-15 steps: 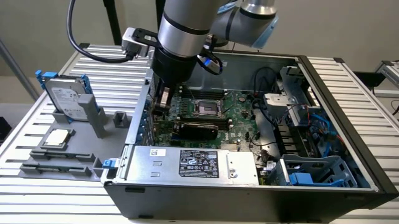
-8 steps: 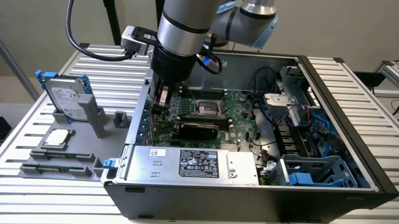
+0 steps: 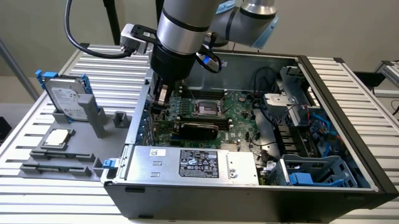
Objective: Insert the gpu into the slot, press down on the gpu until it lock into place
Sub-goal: 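Insert the gpu into the slot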
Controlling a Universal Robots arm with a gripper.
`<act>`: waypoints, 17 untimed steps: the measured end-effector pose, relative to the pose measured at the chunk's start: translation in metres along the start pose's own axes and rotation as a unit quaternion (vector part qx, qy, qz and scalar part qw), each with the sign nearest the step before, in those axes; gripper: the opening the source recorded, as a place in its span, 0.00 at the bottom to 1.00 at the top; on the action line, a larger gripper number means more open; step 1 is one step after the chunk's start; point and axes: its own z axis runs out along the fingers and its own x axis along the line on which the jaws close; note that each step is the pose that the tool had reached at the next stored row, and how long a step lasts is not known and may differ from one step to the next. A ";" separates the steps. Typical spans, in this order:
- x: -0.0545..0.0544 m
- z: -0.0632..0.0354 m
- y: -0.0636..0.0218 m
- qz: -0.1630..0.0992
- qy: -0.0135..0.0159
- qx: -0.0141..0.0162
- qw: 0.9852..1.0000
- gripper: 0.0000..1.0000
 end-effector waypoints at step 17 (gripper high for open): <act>0.000 0.0017 -0.0013 0.000 0.000 0.000 1.000 0.11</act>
